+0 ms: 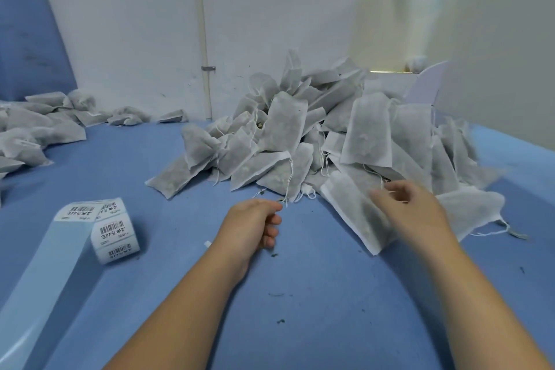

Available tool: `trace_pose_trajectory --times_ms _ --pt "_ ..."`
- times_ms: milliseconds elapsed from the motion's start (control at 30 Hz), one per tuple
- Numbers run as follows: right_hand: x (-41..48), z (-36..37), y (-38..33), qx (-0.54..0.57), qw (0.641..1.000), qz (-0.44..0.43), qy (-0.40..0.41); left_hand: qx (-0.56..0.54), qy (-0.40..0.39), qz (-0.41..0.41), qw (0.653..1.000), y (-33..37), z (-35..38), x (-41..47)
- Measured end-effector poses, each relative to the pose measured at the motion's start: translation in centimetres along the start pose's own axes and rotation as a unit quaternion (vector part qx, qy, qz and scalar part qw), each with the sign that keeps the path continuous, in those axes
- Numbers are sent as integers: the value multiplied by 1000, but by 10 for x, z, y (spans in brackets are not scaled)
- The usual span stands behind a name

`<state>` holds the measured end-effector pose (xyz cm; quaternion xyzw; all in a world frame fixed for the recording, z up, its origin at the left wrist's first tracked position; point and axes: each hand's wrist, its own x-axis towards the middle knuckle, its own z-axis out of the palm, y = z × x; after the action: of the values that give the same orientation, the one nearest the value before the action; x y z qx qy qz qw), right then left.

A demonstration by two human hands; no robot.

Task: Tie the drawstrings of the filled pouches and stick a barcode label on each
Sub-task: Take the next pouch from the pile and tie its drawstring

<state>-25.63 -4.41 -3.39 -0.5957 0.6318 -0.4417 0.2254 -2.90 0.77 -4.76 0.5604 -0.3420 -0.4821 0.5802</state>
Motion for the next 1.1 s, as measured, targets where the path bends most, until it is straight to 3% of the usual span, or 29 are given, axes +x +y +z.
trace_pose_trajectory --times_ms 133,233,333,500,600,700,867,1100 --pt "-9 17 -3 -182 981 -14 -70 46 -11 19 999 0 2 -6" --pt "-11 19 -5 -233 970 -13 -70 71 -12 28 997 -1 3 -8" --pt "-11 17 -6 -197 977 -8 -77 89 -11 34 995 -2 5 -9" --pt "-19 16 -12 70 991 10 -117 98 12 76 992 -4 8 -12" --pt "-33 21 -22 146 978 -22 -145 85 20 121 989 -3 11 -17" --pt "-40 30 -24 163 976 -55 -131 77 -15 145 986 -2 16 -22" --pt "-48 39 -26 96 975 -166 -112 67 -139 183 971 -3 26 -33" --pt "-58 32 -33 94 938 -274 -191 53 -44 206 976 0 22 -30"
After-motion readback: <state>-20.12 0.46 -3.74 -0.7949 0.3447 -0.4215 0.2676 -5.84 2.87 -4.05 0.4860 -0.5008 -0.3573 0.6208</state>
